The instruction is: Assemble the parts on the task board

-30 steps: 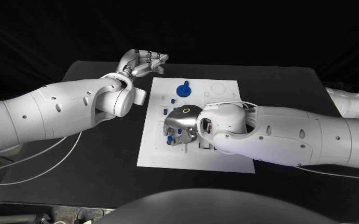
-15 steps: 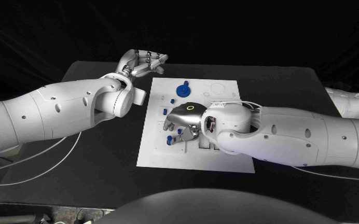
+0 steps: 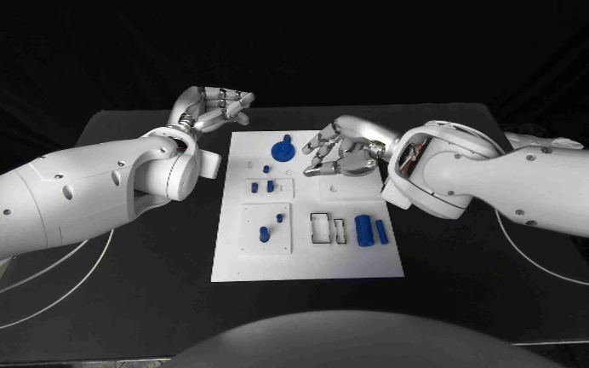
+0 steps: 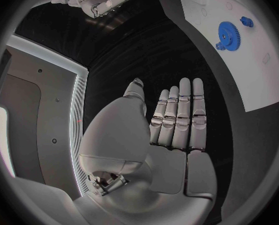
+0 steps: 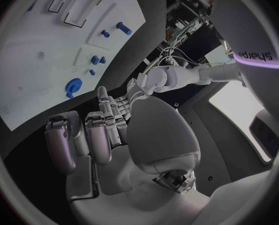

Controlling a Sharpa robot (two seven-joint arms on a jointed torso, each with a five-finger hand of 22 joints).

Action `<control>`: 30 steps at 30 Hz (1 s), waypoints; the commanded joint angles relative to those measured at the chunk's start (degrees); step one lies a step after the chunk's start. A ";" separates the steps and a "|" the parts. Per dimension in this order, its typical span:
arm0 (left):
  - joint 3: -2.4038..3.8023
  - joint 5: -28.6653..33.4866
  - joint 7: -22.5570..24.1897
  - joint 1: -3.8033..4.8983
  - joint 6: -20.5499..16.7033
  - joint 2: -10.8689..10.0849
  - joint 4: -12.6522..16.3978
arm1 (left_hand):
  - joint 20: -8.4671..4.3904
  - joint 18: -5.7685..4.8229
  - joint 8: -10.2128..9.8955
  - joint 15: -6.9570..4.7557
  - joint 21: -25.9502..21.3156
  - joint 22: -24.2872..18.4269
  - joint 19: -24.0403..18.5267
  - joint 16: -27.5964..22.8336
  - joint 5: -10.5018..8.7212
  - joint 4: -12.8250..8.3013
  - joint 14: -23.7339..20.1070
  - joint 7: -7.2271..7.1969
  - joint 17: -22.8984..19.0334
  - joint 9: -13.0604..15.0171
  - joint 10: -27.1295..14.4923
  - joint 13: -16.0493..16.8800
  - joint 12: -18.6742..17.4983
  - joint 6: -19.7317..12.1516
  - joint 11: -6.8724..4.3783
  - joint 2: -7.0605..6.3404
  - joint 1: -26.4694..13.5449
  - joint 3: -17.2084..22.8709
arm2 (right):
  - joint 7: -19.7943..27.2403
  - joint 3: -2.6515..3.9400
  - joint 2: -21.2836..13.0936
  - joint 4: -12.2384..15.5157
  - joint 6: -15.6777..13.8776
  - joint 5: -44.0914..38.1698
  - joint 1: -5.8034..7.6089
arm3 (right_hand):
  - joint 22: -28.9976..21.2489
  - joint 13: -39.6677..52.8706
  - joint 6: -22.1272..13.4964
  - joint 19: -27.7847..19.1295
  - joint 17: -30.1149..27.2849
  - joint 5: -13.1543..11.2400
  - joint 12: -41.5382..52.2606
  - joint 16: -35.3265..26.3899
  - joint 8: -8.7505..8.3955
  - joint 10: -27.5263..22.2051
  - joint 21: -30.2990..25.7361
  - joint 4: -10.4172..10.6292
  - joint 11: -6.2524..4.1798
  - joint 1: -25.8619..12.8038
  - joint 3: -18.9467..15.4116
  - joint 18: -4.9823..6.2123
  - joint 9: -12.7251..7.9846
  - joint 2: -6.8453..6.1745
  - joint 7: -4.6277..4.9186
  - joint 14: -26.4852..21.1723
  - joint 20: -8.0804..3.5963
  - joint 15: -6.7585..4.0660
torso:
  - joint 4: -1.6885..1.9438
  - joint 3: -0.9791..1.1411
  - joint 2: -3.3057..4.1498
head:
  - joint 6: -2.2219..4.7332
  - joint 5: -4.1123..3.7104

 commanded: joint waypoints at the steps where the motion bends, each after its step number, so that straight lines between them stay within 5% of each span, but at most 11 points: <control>1: 0.04 0.13 0.58 -0.04 0.81 0.32 -0.12 | 0.09 0.65 0.24 0.05 -0.34 -0.05 0.31 -0.17 0.24 -0.04 -0.39 0.05 -0.08 0.08 -0.34 0.03 0.09 -0.30 -0.07 0.47 -0.05 -0.20 | -3.96 -0.14 -2.73 1.93 0.41 10.69 0.54 | 14.86 0.80 -2.35 5.68 15.09 0.40 1.88 0.23 0.06 2.24 -0.26 0.69 -0.82 -1.12 -1.34 -0.22 -0.09 0.08 -0.51 5.97 -0.18 -0.53 | -0.41 -0.20 -0.15 | 0.38 -2.32; 6: 0.04 0.13 0.53 -0.08 0.83 0.75 -0.42 | 0.09 0.65 0.24 0.05 -0.34 -0.05 0.31 -0.17 0.24 -0.04 -0.39 0.05 -0.08 0.08 -0.34 0.03 0.09 -0.30 -0.07 0.47 -0.05 -0.20 | -8.60 -0.47 -6.67 3.95 2.95 11.96 0.98 | 12.56 7.61 -7.74 0.98 15.09 0.92 11.93 0.23 0.70 4.83 -5.88 2.33 -3.65 -2.08 -4.70 1.41 0.17 0.70 -2.60 5.97 -2.82 -3.14 | -0.67 -0.37 -0.24 | 0.28 -4.61; 9: 0.04 0.13 0.47 -0.10 0.87 1.06 -0.60 | 0.09 0.64 0.24 0.06 -0.36 -0.08 0.31 -0.18 0.24 -0.04 -0.41 0.06 -0.09 0.07 -0.36 0.03 0.09 -0.32 -0.06 0.48 -0.05 -0.22 | -11.71 -0.82 -8.58 4.75 4.15 11.82 1.10 | 11.87 27.00 -9.32 -0.84 14.69 1.59 35.79 -0.13 0.99 -2.54 -8.10 1.76 -5.49 -3.20 -8.59 1.89 0.33 1.22 -3.48 5.68 -4.07 -4.34 | -0.71 -0.49 -0.32 | 0.25 -5.61; 11: 0.03 0.12 0.44 -0.11 0.90 1.19 -0.65 | 0.10 0.64 0.24 0.07 -0.37 -0.09 0.31 -0.18 0.24 -0.04 -0.43 0.07 -0.10 0.07 -0.38 0.03 0.08 -0.33 -0.05 0.48 -0.04 -0.24 | -13.14 -0.95 -9.38 5.01 4.52 11.57 1.12 | 12.15 48.60 -8.39 -0.47 15.09 2.17 56.53 0.23 1.56 1.90 -7.69 2.66 -5.88 -4.47 -9.89 1.82 0.52 2.52 -3.63 5.97 -4.26 -4.62 | -0.59 -0.53 -0.30 | 0.40 -6.13; 12: 0.03 0.12 0.42 -0.11 0.91 1.28 -0.68 | 0.10 0.64 0.24 0.07 -0.37 -0.09 0.31 -0.18 0.24 -0.04 -0.43 0.07 -0.10 0.07 -0.38 0.03 0.08 -0.33 -0.05 0.48 -0.04 -0.24 | -14.60 -1.05 -10.09 5.21 4.76 11.23 1.12 | 12.23 67.86 -7.14 -0.50 15.09 2.87 72.61 0.23 2.66 12.04 -7.73 2.61 -6.01 -5.27 -11.30 1.88 0.81 3.10 -3.92 5.97 -4.60 -4.56 | -0.53 -0.55 -0.27 | 0.44 -6.32; 13: 0.03 0.12 0.42 -0.11 0.91 1.32 -0.70 | 0.10 0.64 0.24 0.07 -0.37 -0.09 0.31 -0.18 0.24 -0.04 -0.43 0.07 -0.10 0.07 -0.38 0.03 0.08 -0.33 -0.05 0.48 -0.04 -0.24 | -15.64 -1.09 -10.55 5.34 4.81 10.97 1.12 | 12.30 76.82 -6.48 -0.37 15.09 3.87 78.53 0.23 3.34 19.74 -7.59 2.80 -5.72 -5.87 -11.92 1.79 1.00 3.35 -4.68 5.97 -4.65 -4.50 | -0.54 -0.55 -0.31 | 0.44 -6.40; 15: 0.03 0.12 0.40 -0.11 0.88 1.36 -0.75 | 0.10 0.64 0.23 0.07 -0.39 -0.11 0.31 -0.18 0.24 -0.04 -0.44 0.08 -0.11 0.07 -0.40 0.03 0.08 -0.34 -0.05 0.49 -0.04 -0.25 | -17.45 -1.15 -11.31 5.58 4.72 10.43 1.10 | 12.51 84.55 -5.24 0.11 15.09 6.38 82.55 0.23 4.70 28.58 -7.01 2.66 -5.42 -7.79 -13.30 1.54 1.42 3.51 -4.57 5.97 -4.32 -4.50 | -0.65 -0.48 -0.32 | 0.45 -6.37; 20: 0.03 0.12 0.32 -0.12 0.80 1.43 -0.91 | 0.10 0.64 0.23 0.07 -0.39 -0.11 0.31 -0.18 0.24 -0.04 -0.44 0.08 -0.11 0.07 -0.40 0.03 0.08 -0.34 -0.05 0.49 -0.04 -0.25 | -21.82 -1.23 -12.76 6.16 5.03 8.30 0.92 | 14.88 85.68 -2.67 5.65 15.09 10.91 83.00 0.23 8.79 30.10 -0.29 2.77 -4.34 -11.02 -15.99 -0.23 3.03 3.27 -3.31 5.97 -3.58 -3.59 | -0.61 -0.48 -0.25 | 0.09 -6.67; 24: 0.02 0.12 0.31 -0.12 0.88 1.59 -1.06 | 0.10 0.64 0.23 0.07 -0.39 -0.11 0.31 -0.18 0.24 -0.04 -0.44 0.08 -0.11 0.07 -0.40 0.03 0.08 -0.34 -0.05 0.49 -0.04 -0.25 | -25.10 -1.25 -13.16 6.51 6.04 6.14 0.41 | 15.08 85.68 0.05 6.10 15.09 13.27 83.00 0.23 13.02 30.10 0.26 2.80 -3.43 -12.16 -16.83 -0.38 5.37 3.22 -3.12 5.97 -2.91 -2.82 | -0.68 -0.45 -0.31 | -0.13 -7.03; 30: 0.02 0.12 0.30 -0.12 1.12 1.78 -1.22 | 0.11 0.64 0.24 0.08 -0.43 -0.15 0.31 -0.18 0.25 -0.04 -0.47 0.09 -0.13 0.07 -0.42 0.02 0.07 -0.37 -0.04 0.50 -0.02 -0.29 | -29.57 -1.26 -12.91 6.71 8.29 3.41 -0.73 | 15.08 85.68 3.54 6.10 15.09 16.07 83.00 0.23 18.35 30.10 0.26 2.72 -3.23 -13.35 -17.24 -0.38 9.23 3.30 -3.15 5.97 -3.28 -3.60 | -0.69 -0.38 -0.26 | -0.13 -7.00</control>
